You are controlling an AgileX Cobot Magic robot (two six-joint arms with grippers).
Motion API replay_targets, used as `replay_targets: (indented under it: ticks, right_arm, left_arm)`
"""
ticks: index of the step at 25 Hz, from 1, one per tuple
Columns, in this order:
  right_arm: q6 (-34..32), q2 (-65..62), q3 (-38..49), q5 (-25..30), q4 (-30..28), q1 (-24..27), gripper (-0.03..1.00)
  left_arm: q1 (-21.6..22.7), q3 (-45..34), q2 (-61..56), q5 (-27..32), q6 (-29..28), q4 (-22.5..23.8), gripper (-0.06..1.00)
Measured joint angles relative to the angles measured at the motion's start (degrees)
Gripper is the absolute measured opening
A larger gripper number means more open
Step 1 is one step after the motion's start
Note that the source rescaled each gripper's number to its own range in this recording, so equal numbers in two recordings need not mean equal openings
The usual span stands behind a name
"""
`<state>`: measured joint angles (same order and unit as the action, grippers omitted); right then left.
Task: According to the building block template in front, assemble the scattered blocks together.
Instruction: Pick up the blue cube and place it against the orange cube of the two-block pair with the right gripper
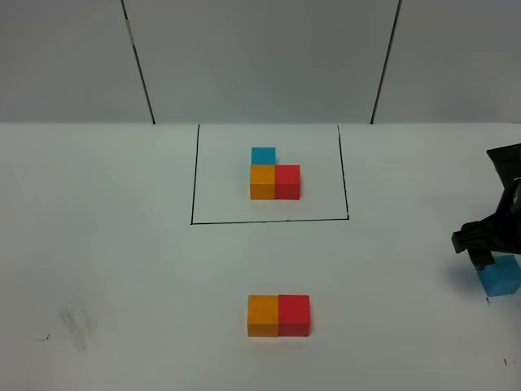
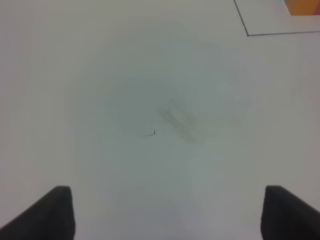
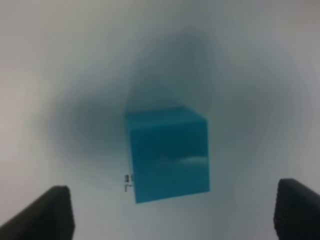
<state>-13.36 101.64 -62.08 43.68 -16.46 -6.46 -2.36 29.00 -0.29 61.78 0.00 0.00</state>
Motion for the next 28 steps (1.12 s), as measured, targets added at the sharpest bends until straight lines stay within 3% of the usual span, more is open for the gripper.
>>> replay_targets:
  ticks: [7,22,25,28]
  right_arm:
    - [4.3,0.5,2.1,-6.4,1.0,2.3,0.66]
    - [6.5,7.5,2.1,-10.2,2.2,4.2,0.64]
    - [6.7,7.5,2.1,-10.5,2.2,4.2,0.53]
    - [7.1,7.5,2.2,-10.8,2.2,4.2,0.22]
  left_arm:
    - [0.0,0.0,0.0,0.0,0.0,0.0,0.66]
    - [0.0,0.0,0.0,0.0,0.0,0.0,0.66]
    - [0.0,0.0,0.0,0.0,0.0,0.0,0.66]
    - [0.0,0.0,0.0,0.0,0.0,0.0,0.66]
